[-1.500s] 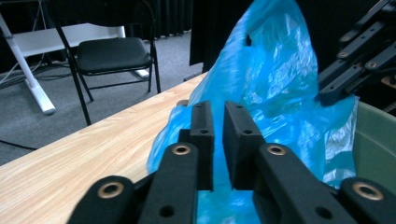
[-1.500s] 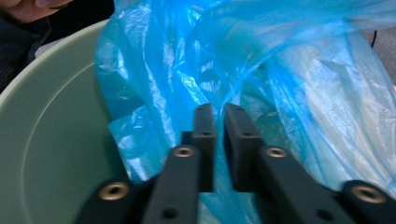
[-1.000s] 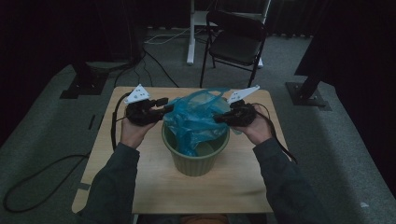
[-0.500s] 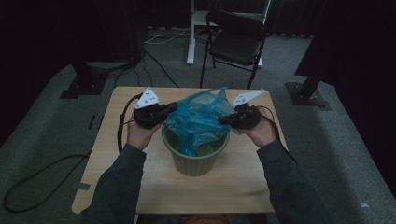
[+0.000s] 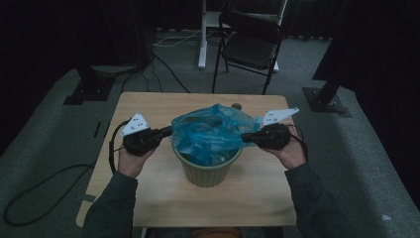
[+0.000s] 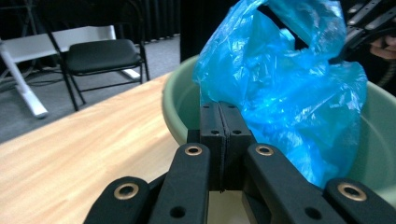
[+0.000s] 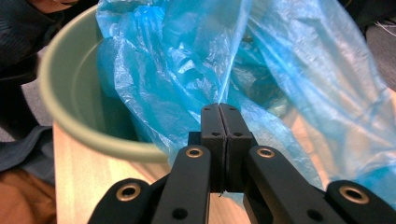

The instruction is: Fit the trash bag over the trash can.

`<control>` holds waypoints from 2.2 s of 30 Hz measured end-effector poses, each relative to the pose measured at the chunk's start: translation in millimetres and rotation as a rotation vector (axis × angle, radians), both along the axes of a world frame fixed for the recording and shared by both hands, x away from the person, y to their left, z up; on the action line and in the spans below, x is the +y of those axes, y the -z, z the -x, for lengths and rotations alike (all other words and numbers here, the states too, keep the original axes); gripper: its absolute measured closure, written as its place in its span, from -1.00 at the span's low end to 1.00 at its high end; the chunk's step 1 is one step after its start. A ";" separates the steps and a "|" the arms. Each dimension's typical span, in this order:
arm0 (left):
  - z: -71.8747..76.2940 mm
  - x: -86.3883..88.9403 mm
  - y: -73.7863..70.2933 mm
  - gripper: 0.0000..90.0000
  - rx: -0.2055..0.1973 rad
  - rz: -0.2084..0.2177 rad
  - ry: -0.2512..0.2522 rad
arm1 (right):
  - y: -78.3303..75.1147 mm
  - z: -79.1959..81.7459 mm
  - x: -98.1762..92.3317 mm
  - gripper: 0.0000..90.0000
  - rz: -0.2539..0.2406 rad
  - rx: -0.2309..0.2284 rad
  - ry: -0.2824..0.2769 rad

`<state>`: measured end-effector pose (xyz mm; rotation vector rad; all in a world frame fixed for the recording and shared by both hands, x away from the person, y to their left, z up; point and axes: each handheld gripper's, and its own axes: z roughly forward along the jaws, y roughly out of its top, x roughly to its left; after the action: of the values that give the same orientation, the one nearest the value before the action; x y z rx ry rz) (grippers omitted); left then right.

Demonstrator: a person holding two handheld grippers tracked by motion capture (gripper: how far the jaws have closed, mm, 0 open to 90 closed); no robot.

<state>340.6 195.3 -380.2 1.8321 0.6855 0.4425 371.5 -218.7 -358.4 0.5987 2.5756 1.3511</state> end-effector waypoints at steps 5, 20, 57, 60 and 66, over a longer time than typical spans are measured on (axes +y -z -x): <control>8.1 1.5 8.8 0.99 0.014 -0.001 0.015 | 2.6 9.7 -1.8 0.99 -0.014 0.007 -0.021; 22.9 4.7 26.3 0.99 0.041 -0.018 0.024 | 14.5 24.6 -4.5 0.99 -0.010 0.044 -0.078; 48.0 -12.4 45.8 0.99 0.007 -0.123 0.102 | 40.0 20.1 6.0 0.80 0.057 0.133 -0.135; 44.9 -10.5 49.2 0.99 0.014 -0.131 0.079 | 32.9 22.2 3.1 0.64 0.046 0.121 -0.141; 44.3 0.9 46.3 0.73 0.005 -0.101 0.032 | 11.5 27.8 -12.8 0.45 -0.017 0.080 -0.141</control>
<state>296.3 196.2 -426.5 1.9373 0.6459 0.4586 343.6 -231.5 -370.0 0.4911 2.7189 1.4207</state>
